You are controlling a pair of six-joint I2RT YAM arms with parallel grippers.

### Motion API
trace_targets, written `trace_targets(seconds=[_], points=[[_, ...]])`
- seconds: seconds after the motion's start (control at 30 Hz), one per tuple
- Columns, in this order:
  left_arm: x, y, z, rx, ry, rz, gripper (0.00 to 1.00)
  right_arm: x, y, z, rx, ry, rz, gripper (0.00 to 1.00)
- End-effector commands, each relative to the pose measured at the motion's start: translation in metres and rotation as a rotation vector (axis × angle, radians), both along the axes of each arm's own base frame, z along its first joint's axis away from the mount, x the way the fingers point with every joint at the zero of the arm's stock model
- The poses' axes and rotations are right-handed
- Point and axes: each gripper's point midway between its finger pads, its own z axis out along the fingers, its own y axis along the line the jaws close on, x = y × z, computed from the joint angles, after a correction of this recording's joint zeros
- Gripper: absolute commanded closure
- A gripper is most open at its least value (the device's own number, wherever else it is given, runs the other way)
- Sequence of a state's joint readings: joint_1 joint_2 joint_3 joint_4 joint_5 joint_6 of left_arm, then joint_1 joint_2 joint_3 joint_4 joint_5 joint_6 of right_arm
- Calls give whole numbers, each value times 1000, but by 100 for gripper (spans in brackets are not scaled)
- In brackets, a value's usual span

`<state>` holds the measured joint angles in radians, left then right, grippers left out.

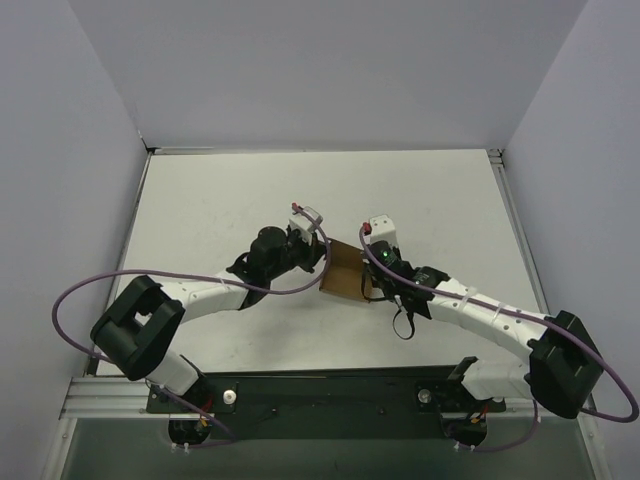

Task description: Fold the paper box

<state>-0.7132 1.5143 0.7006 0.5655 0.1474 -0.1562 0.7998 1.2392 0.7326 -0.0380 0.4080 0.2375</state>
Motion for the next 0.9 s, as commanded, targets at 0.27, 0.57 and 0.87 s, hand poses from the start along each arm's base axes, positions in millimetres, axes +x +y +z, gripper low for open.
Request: trace_targets(seconds=[0.27,0.57,0.87], points=[[-15,-44,-5,-193,112,25,100,27,-7,17,13,-235,-245,100],[-36,-71,-24,-225,179,-12,100,19,-7,-2,54,-240,-294,100],[-34,-65,-29,-167,151,-20,91,16,-1,-4,78,-223,-231,100]])
